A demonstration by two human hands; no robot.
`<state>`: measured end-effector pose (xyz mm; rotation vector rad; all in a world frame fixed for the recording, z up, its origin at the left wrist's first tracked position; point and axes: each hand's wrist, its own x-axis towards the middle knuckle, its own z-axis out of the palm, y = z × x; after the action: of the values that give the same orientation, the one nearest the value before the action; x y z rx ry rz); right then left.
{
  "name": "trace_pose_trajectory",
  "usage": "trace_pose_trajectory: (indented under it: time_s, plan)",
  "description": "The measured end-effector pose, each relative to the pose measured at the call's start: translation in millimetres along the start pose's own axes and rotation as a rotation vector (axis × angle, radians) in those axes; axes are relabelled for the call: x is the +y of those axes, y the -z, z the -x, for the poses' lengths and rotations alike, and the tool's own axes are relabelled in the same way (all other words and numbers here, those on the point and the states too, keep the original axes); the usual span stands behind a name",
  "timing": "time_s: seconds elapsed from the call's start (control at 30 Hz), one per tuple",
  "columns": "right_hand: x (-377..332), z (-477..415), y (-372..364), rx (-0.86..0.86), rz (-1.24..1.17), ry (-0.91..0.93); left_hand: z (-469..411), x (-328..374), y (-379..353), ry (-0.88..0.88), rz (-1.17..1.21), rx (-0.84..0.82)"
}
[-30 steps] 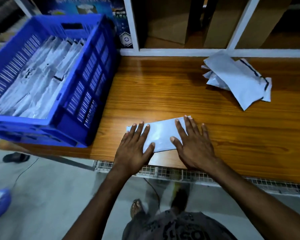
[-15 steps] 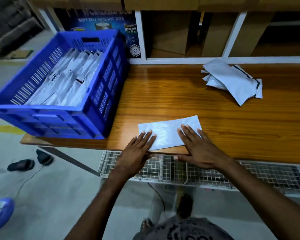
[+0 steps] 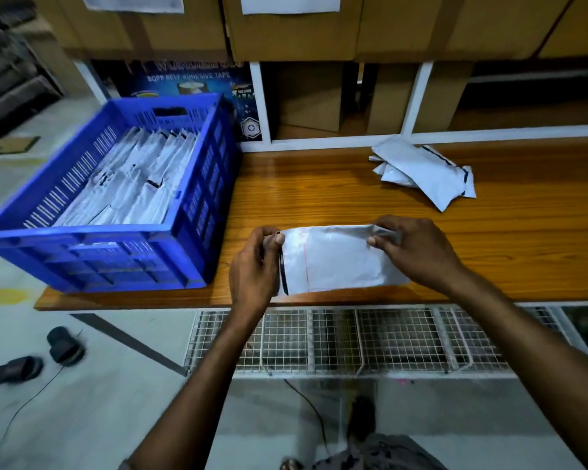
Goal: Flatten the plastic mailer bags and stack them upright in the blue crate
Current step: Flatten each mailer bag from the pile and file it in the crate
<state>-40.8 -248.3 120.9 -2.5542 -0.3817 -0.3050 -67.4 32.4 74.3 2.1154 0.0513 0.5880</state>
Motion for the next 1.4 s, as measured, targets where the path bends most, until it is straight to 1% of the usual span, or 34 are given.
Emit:
trace_pose_trajectory:
  time_s: [0.07,0.1,0.17,0.2,0.27,0.37,0.4,0.47,0.53,0.63,0.77,0.87,0.97,1.03,1.1,1.17,1.23,1.33,1.4]
  plan:
    - [12.8,-17.9,-6.0,-0.041,-0.026,-0.062,-8.3,-2.3,-13.0,0.005,-0.039,-0.021]
    - [18.2,-22.9,-11.7,-0.091,-0.001,-0.111,-9.9,-5.1,-20.1,0.019,-0.072,-0.049]
    - [29.0,-25.6,-29.4,-0.174,0.161,-0.163,-12.6,-13.6,-37.1,-0.002,-0.173,-0.087]
    - [33.4,-25.7,-40.1,-0.17,0.236,-0.139,-13.8,-18.8,-47.9,-0.041,-0.238,-0.114]
    - [32.5,-24.4,-63.5,-0.191,0.269,-0.066,-10.7,-22.1,-65.7,-0.122,-0.384,-0.236]
    - [29.0,-16.0,-100.9,-0.394,0.286,-0.005,5.5,-29.2,-94.3,-0.174,-0.543,-0.491]
    - [29.4,-6.5,-112.1,-0.434,0.303,0.003,13.7,-34.2,-99.1,-0.183,-0.584,-0.533]
    - [35.1,7.6,-124.5,-0.432,0.303,-0.015,22.9,-43.5,-104.4,-0.174,-0.623,-0.56]
    - [42.9,6.1,-128.0,-0.427,0.275,-0.012,21.1,-47.2,-107.2,-0.151,-0.608,-0.574]
    - [51.1,4.4,-120.3,-0.429,0.29,-0.025,22.9,-52.8,-101.9,-0.162,-0.629,-0.546]
    - [76.1,22.2,-100.7,-0.473,0.363,-0.089,27.6,-60.3,-89.1,-0.085,-0.643,-0.566]
    - [82.7,21.3,-92.8,-0.526,0.365,-0.104,25.1,-59.1,-81.0,-0.1,-0.66,-0.596]
    - [87.3,20.2,-88.7,-0.539,0.395,-0.143,23.3,-70.1,-63.3,-0.108,-0.692,-0.617]
    - [86.8,23.4,-81.2,-0.542,0.425,-0.179,21.8,-74.9,-50.5,-0.109,-0.668,-0.638]
    - [77.7,24.4,-76.6,-0.501,0.418,-0.12,18.9,-73.2,-43.8,-0.099,-0.57,-0.655]
    - [55.7,24.6,-75.7,-0.472,0.316,0.004,20.4,-69.6,-37.4,-0.076,-0.414,-0.571]
    - [36.1,24.8,-82.0,-0.507,0.229,0.095,27.9,-71.3,-29.5,-0.069,-0.336,-0.449]
    - [24.7,28.6,-100.0,-0.607,0.307,0.12,40.1,-79.4,-20.8,-0.084,-0.316,-0.341]
    - [23.4,42.3,-107.0,-0.567,0.356,0.097,46.8,-82.3,-14.7,-0.094,-0.332,-0.334]
